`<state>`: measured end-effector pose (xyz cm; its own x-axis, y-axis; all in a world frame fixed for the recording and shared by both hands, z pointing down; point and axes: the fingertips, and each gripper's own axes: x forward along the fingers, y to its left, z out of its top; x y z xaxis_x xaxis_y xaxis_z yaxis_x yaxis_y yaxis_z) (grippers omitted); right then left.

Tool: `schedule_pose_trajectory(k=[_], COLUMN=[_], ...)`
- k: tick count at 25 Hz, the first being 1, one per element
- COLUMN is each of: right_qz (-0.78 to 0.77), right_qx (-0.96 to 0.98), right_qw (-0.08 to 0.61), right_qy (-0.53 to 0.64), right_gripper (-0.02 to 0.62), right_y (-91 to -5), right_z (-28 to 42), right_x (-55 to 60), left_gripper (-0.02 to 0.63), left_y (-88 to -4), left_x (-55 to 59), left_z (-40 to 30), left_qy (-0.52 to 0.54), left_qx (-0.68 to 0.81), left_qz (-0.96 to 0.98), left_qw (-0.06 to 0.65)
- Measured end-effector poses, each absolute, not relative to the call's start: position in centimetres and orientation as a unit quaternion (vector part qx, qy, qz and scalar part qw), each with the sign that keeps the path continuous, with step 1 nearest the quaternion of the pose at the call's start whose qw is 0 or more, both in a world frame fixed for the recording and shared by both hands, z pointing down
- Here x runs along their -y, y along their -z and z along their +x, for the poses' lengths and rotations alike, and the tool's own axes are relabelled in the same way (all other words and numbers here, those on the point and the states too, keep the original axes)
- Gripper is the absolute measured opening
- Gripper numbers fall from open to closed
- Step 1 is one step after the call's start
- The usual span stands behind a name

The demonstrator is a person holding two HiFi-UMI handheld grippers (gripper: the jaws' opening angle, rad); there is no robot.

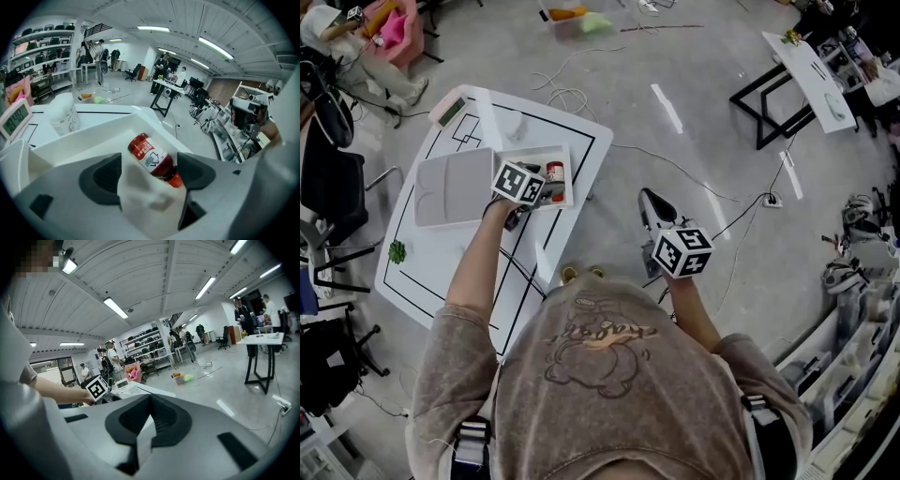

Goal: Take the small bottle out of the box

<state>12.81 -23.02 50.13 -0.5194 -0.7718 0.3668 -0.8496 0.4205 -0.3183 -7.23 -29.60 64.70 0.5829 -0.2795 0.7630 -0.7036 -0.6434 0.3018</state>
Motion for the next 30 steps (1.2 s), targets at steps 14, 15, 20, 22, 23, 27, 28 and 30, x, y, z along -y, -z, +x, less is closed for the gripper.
schedule_pose_trajectory(k=[14, 15, 20, 22, 23, 27, 28, 30], right_qz=[0.486, 0.487, 0.487, 0.487, 0.486, 0.479, 0.477, 0.474], right_qx=[0.833, 0.832, 0.832, 0.831, 0.831, 0.835, 0.835, 0.837], right_qw=[0.091, 0.091, 0.097, 0.099, 0.100, 0.104, 0.104, 0.105], right_qy=[-0.247, -0.248, -0.248, -0.249, -0.250, -0.252, -0.252, -0.253], right_gripper=[-0.003, -0.005, -0.003, -0.004, -0.003, -0.004, -0.003, -0.003], right_y=[-50.8, -50.9, -50.9, -51.1, -51.1, -51.4, -51.5, -51.6], right_z=[13.0, 13.0, 13.1, 13.2, 13.1, 12.4, 12.2, 11.9], right_x=[23.2, 23.2, 23.4, 23.5, 23.5, 23.5, 23.5, 23.5], left_gripper=[0.364, 0.362, 0.362, 0.355, 0.348, 0.338, 0.328, 0.303], left_y=[-65.7, -65.9, -66.6, -66.6, -66.6, -66.7, -66.7, -66.7], left_x=[29.9, 29.9, 29.5, 29.3, 29.2, 29.1, 29.0, 28.8], left_z=[-6.8, -6.7, -7.0, -6.9, -6.8, -6.8, -6.7, -6.6], left_qy=[-0.368, -0.371, -0.384, -0.389, -0.390, -0.391, -0.391, -0.389], left_qx=[0.256, 0.254, 0.265, 0.268, 0.269, 0.273, 0.273, 0.271], left_qz=[0.849, 0.847, 0.826, 0.821, 0.818, 0.811, 0.810, 0.806], left_qw=[0.280, 0.283, 0.315, 0.322, 0.325, 0.338, 0.343, 0.354])
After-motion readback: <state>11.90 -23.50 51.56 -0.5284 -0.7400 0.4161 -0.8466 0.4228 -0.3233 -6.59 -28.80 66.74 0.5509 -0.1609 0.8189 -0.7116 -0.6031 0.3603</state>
